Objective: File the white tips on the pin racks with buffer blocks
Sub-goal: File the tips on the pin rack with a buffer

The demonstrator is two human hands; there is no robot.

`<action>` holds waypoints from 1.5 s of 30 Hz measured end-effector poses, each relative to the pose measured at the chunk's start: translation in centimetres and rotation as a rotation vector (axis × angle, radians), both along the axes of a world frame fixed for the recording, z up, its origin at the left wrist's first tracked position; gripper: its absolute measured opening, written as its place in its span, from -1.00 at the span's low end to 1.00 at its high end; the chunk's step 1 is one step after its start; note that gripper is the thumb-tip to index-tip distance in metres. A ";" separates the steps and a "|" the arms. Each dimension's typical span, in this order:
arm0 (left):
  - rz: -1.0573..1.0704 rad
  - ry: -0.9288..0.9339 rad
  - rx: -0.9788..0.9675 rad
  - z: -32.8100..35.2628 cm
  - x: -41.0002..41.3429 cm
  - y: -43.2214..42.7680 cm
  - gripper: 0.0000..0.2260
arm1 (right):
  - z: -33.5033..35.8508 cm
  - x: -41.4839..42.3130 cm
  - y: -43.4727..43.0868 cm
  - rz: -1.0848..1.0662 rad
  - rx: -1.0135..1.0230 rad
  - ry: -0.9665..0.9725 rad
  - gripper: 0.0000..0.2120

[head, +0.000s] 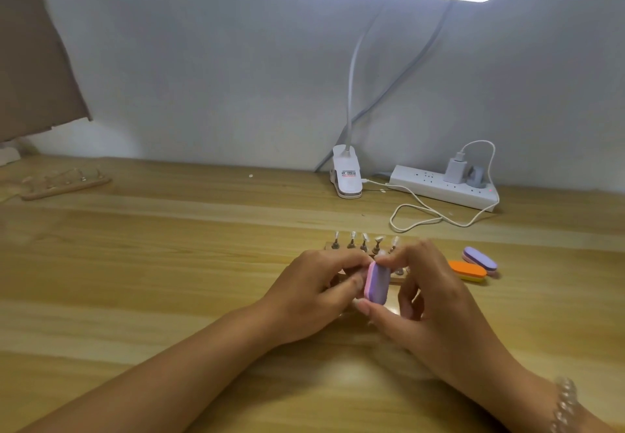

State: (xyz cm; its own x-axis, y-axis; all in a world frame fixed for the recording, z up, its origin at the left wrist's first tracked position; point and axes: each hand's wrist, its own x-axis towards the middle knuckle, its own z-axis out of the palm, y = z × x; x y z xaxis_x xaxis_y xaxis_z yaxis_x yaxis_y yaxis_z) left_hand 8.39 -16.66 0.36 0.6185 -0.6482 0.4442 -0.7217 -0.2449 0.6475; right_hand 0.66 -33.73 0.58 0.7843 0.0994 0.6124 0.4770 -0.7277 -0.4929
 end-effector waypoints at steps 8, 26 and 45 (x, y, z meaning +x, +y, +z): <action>0.016 -0.027 -0.023 0.1 -0.1 0.0 -0.87 | 0.2 -0.1 0.1 -0.041 0.023 0.006 -0.64; 0.001 -0.138 0.060 0.1 -0.6 -0.1 -0.87 | 0.5 0.2 -0.2 -0.013 0.200 0.088 -0.73; -0.014 0.001 -0.042 0.4 -0.7 -0.1 -0.84 | 0.6 0.3 -0.2 -0.089 0.149 0.035 -0.71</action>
State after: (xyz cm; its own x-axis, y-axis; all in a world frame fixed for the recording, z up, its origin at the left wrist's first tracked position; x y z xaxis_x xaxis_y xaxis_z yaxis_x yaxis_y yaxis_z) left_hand 7.66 -16.79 0.77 0.6097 -0.6376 0.4709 -0.7244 -0.2071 0.6575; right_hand 0.93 -33.89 1.13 0.8073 -0.0608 0.5869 0.3947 -0.6839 -0.6137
